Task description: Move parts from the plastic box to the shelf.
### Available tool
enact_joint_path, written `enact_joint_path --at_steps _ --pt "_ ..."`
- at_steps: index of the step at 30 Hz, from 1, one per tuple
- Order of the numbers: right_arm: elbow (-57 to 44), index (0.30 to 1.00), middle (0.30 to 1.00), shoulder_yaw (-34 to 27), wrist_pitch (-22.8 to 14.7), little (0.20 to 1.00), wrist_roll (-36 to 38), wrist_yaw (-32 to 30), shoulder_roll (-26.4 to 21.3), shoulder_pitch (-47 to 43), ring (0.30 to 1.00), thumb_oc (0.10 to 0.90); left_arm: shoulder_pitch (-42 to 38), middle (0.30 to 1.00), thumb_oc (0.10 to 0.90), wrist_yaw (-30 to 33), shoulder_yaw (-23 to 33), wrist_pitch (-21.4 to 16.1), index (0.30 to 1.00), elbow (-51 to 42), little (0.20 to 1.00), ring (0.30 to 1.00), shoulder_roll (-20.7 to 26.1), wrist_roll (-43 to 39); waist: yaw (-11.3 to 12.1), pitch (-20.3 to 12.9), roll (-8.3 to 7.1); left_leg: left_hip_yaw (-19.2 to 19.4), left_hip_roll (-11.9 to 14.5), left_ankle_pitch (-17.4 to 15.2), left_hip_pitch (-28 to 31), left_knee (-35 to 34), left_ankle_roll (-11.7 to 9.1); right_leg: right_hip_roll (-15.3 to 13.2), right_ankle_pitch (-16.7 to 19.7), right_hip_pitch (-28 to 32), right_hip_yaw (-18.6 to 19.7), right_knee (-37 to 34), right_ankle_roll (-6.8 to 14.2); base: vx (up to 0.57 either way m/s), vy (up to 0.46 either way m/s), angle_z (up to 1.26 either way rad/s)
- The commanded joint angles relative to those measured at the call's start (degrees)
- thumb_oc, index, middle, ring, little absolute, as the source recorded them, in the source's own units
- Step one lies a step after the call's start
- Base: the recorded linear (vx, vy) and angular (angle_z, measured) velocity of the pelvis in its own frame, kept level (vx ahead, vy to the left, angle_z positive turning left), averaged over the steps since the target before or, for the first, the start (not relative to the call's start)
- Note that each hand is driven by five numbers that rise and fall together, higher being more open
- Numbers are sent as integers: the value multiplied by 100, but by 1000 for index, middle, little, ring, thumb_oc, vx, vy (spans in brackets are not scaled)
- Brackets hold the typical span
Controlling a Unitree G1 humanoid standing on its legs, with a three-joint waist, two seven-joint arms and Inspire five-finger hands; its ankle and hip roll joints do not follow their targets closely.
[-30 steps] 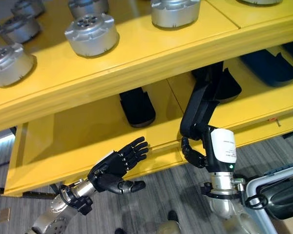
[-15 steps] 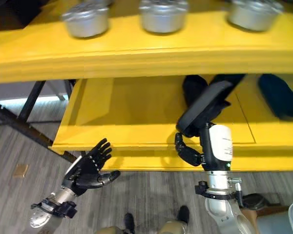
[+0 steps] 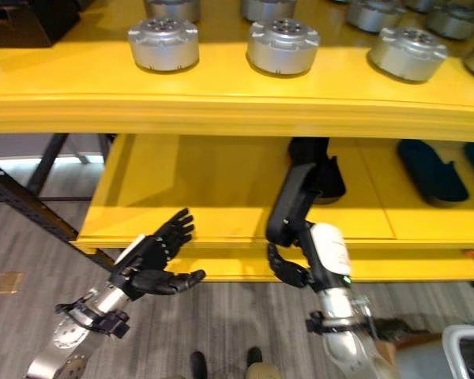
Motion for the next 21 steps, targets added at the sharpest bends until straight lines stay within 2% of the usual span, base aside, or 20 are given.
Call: enact_joint_path --at_steps 1,6,7,8,10,12,13,14,15,16,18,20,21 --pt "-447 300 300 -218 -599 300 -392 -513 -150 -928 300 400 -274 1000 900 -204 226 -633 1000 -360 1000 1000 -221 -353 -66 -168 -28 412 -32 -713 215 211 22 597 32 -160 -79 47 -167 114 12 -33" --pt "-479 300 300 39 -614 300 -1005 -428 -283 -1105 300 400 -339 1000 900 11 92 -625 1000 -299 1000 1000 -160 -406 -96 -253 7 511 -88 -904 200 406 86 569 -35 -154 7 90 -165 82 -39 -8" --pt "-447 300 300 193 -638 300 -1184 -326 -406 -1267 300 400 -415 1000 900 139 29 -645 1000 -278 1000 1000 -173 -439 -66 -228 -24 524 -139 -1070 96 824 109 506 -44 -121 21 99 -214 53 -65 -10" --pt "-444 300 300 221 -628 300 -1173 -316 -431 -1300 300 400 -424 1000 900 145 18 -657 1000 -272 1000 1000 -175 -442 -60 -222 -34 532 -151 -1131 53 960 113 492 -45 -111 17 100 -226 39 -77 -10" --pt "-424 300 300 326 -634 300 -1188 -208 -614 -1456 300 400 -488 1000 900 209 -23 -678 1000 -267 1000 1000 -213 -449 22 -181 -136 455 -240 -1390 -316 1856 76 367 11 -41 56 53 -286 8 -49 1" --pt "-404 300 300 403 -674 300 -1170 -63 -768 -1614 300 400 -512 1000 900 198 23 -625 1000 -331 1000 1000 -250 -414 121 -127 -184 245 -202 -1268 -690 2642 -55 342 41 21 124 15 -339 37 -2 10" --pt "-388 300 300 488 -609 300 -1161 83 -819 -1754 300 400 -514 1000 900 189 26 -596 1000 -358 1000 1000 -304 -356 150 -124 -192 228 71 -1020 -754 2598 -207 344 42 53 115 13 -343 113 124 -4" --pt "-369 300 300 547 -551 300 -1121 238 -843 -1865 300 400 -502 1000 900 188 2 -599 1000 -358 1000 1000 -338 -312 150 -155 -189 238 296 -911 -630 2217 -255 319 29 58 113 25 -320 169 217 -12" --pt "-348 300 300 584 -567 300 -1095 313 -865 -1910 300 400 -476 1000 900 211 -11 -587 1000 -382 1000 1000 -352 -312 154 -183 -182 167 454 -791 -476 1686 -298 291 20 75 138 12 -285 155 213 -6" --pt "-342 300 300 594 -568 300 -1102 335 -872 -1920 300 400 -467 1000 900 214 -13 -580 1000 -393 1000 1000 -356 -322 156 -188 -187 147 488 -738 -416 1513 -311 278 19 88 148 2 -274 153 246 13" --pt "-268 300 300 543 -717 300 -1117 311 -1027 -1926 300 400 -404 1000 900 73 36 -557 1000 -413 1000 1000 -351 -470 202 -194 -168 -128 906 -65 -404 723 -560 228 15 210 230 -106 -243 139 270 16" --pt "-230 300 300 435 -802 300 -1137 273 -1154 -1901 300 400 -374 1000 900 -102 69 -566 1000 -390 1000 1000 -334 -540 220 -161 -174 -172 1110 194 -563 588 -672 157 -10 317 222 -155 -229 107 264 3" --pt "-183 300 300 332 -820 300 -1095 305 -1248 -1924 300 400 -430 1000 900 -245 52 -561 1000 -318 1000 1000 -295 -593 186 -183 -154 52 1130 88 -491 482 -662 52 -54 357 84 -166 -171 108 299 -6"
